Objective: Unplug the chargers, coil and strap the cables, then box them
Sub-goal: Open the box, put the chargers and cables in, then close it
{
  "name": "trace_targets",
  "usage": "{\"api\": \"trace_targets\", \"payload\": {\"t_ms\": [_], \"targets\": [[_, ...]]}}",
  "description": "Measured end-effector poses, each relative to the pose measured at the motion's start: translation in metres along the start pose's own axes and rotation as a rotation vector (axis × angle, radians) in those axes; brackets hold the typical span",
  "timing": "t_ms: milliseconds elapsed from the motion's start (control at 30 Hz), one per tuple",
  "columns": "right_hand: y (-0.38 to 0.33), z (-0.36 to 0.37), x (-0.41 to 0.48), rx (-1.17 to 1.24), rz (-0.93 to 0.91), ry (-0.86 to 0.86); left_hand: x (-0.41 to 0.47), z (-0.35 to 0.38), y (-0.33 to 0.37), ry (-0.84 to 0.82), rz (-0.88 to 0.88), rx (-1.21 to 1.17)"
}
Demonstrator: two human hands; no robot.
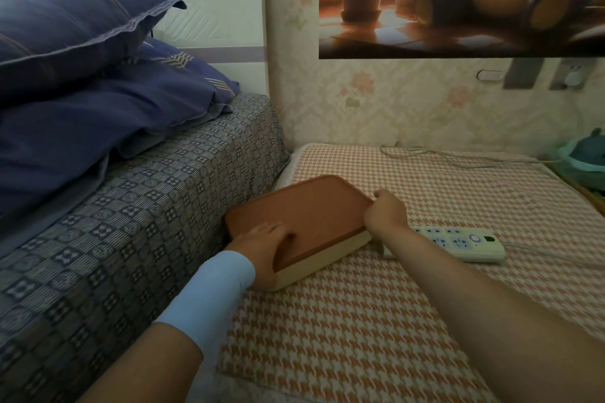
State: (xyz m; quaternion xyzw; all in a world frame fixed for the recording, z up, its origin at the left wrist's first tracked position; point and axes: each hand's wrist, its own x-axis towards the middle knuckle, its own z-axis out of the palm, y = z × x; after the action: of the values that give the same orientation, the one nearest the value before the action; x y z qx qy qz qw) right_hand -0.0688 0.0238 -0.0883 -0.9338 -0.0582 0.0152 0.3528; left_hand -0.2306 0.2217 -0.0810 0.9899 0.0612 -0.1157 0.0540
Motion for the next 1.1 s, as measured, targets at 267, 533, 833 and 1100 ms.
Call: {"api": "trace_targets", "payload": {"t_ms": [267,533,833,1100], "targets": [[-0.001,-0.038,-0.061,-0.168,0.152,-0.441,0.002,0.007,-0.001,0.149,-0.089,-0.181],[0.012,-0.006,-0.082,-0.460,-0.333,-0.288,0.006,0.024,-0.003,0.170,-0.276,-0.036],[0.020,0.011,-0.070,-0.613,-0.359,-0.319,0.017,0.022,-0.006,0.044,-0.304,-0.064],[0.004,-0.003,-0.025,-0.425,-0.407,-0.256,0.056,-0.017,-0.018,0.134,-0.220,-0.104]]}}
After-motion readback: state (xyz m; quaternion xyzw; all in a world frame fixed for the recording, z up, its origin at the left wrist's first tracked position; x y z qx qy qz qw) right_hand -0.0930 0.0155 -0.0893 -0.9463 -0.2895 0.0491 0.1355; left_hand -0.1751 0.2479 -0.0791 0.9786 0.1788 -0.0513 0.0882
